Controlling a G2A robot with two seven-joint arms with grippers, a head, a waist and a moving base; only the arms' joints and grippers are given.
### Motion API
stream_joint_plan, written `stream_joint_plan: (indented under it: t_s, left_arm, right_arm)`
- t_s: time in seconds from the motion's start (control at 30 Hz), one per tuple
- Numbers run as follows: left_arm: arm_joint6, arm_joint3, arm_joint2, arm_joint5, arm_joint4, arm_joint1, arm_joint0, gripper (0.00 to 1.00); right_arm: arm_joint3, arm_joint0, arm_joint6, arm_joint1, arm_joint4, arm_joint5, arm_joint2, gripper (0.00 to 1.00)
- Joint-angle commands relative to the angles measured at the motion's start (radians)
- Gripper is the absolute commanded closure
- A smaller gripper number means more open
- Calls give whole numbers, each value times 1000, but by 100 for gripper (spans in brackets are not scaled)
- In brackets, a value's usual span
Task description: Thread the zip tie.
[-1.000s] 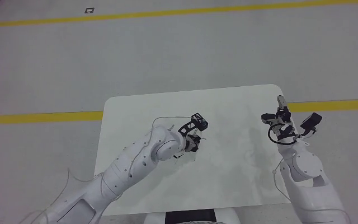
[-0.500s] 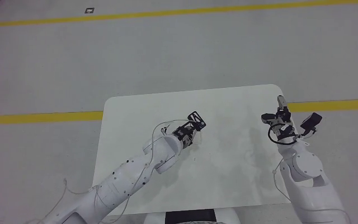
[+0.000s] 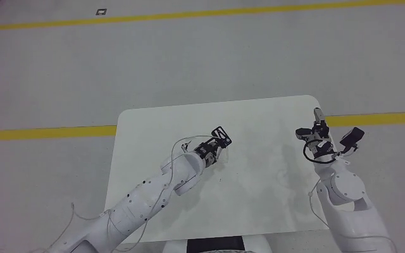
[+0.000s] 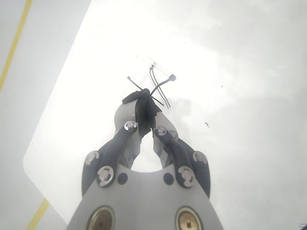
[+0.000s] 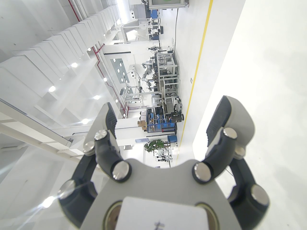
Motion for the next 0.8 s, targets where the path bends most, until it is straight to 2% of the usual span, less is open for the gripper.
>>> stream_joint_plan:
  t_s: [0.0, 0.1, 0.33, 0.43, 0.57, 0.67, 0.77]
  left_arm:
    - [24, -7, -9, -14, 18, 5, 13, 100]
    - [57, -14, -34, -48, 28, 17, 36, 100]
    - [199, -9, -137, -258, 45, 63, 87, 100]
    - [275, -8, -132, -263, 49, 89, 98, 100]
    - [331, 9, -105, -263, 44, 134, 80, 100]
    - [375, 11, -87, -263, 21, 159, 66, 100]
    - [383, 10, -84, -263, 20, 162, 64, 100]
  right_arm:
    - [0, 0, 0, 0, 0, 0, 0, 0]
    - [0, 0, 0, 0, 0, 0, 0, 0]
    - [0, 0, 0, 0, 0, 0, 0, 0]
    - [0, 0, 0, 0, 0, 0, 0, 0]
    - [0, 0, 0, 0, 0, 0, 0, 0]
    - [0, 0, 0, 0, 0, 0, 0, 0]
    - [0, 0, 0, 0, 0, 0, 0, 0]
